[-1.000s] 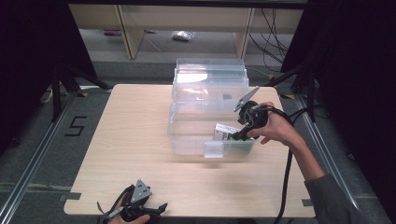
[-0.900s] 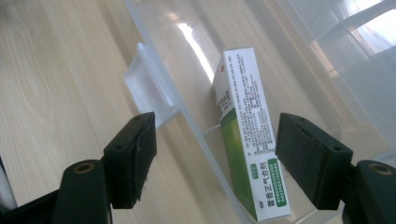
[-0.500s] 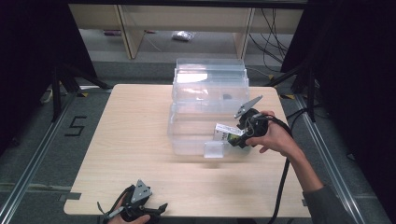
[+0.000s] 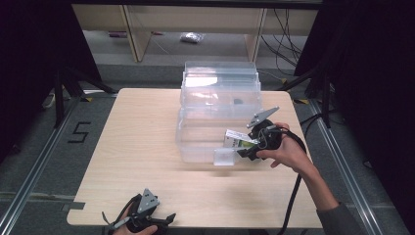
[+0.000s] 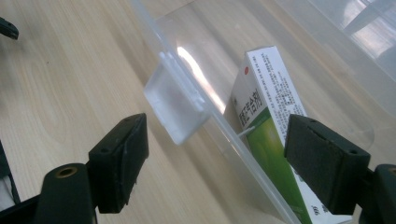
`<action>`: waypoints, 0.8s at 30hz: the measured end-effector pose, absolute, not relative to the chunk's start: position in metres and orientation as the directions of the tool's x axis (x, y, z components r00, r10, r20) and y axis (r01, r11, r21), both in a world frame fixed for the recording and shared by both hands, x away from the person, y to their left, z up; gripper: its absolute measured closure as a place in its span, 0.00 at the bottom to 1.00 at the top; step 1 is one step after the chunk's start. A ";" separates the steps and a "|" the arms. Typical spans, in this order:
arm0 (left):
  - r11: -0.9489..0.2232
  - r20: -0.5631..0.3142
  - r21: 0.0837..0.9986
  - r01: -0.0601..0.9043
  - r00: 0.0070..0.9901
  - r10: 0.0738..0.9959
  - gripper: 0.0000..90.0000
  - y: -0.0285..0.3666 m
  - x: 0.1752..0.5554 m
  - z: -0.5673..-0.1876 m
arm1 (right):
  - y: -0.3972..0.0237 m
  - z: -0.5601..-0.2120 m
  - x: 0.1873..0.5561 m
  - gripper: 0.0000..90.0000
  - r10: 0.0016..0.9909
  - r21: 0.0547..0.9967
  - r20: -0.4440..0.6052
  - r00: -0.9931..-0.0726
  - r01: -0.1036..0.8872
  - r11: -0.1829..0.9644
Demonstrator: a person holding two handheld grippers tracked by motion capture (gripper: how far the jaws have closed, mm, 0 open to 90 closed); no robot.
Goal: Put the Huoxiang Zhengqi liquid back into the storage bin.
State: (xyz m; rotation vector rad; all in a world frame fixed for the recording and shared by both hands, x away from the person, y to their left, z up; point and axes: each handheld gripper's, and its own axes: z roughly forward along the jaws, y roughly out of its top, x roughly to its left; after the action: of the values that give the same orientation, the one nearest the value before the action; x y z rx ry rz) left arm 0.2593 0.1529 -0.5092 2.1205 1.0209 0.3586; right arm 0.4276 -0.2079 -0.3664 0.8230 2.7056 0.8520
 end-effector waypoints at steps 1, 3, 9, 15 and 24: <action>-0.407 -0.065 0.726 0.555 0.644 0.763 0.17 0.153 0.259 -0.509 | -0.208 -0.368 0.427 0.25 0.557 0.578 -0.010 -0.830 0.450 0.680; -0.407 -0.065 0.726 0.554 0.644 0.762 0.17 0.153 0.259 -0.509 | -0.207 -0.369 0.425 0.24 0.558 0.582 -0.021 -0.829 0.444 0.681; -0.419 -0.050 0.721 0.551 0.645 0.763 0.17 0.154 0.260 -0.509 | -0.205 -0.375 0.417 0.24 0.581 0.592 -0.006 -0.814 0.466 0.658; -0.420 -0.051 0.721 0.551 0.647 0.761 0.17 0.154 0.259 -0.509 | -0.206 -0.383 0.412 0.23 0.582 0.597 -0.007 -0.813 0.463 0.655; -0.408 -0.065 0.726 0.553 0.646 0.760 0.17 0.153 0.259 -0.509 | -0.207 -0.394 0.401 0.23 0.577 0.626 0.001 -0.817 0.450 0.636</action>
State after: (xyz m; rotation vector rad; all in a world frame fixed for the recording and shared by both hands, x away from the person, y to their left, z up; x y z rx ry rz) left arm 0.2589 0.1528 -0.5091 2.1210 1.0170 0.3570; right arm 0.4007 -0.2069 -0.3936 0.8442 2.6576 0.9362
